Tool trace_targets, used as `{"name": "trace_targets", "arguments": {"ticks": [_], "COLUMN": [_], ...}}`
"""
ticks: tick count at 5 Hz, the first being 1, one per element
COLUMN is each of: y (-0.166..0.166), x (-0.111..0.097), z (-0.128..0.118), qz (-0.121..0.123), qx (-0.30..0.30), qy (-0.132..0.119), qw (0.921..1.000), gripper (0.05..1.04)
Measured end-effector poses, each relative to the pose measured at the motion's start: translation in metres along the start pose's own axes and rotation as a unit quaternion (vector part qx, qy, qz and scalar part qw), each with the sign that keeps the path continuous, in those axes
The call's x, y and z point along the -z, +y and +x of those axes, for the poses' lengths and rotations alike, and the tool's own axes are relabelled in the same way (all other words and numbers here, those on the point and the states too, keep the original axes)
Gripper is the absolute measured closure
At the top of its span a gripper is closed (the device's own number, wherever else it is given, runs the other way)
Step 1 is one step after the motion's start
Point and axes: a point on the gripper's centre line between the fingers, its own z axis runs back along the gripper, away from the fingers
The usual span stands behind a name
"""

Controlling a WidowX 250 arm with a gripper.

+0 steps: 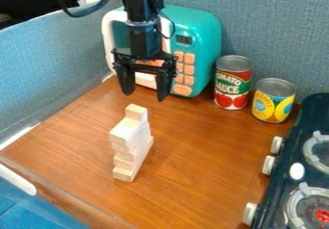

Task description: Move the rectangle to the right side

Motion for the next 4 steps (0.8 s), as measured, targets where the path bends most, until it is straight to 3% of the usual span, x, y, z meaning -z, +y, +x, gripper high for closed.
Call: {"name": "trace_targets", "arguments": {"ticks": [1, 2, 4], "y": [0.003, 0.006, 0.012], "x": [0.001, -0.001, -0.003], "z": [-0.008, -0.020, -0.023], "qz": [0.031, 0.033, 0.034], "qx": [-0.026, -0.041, -0.056], "qy": [0.024, 0.036, 0.038], "qw": [0.9989, 0.9980, 0.9971], "gripper": [0.083, 0.083, 0.083]}}
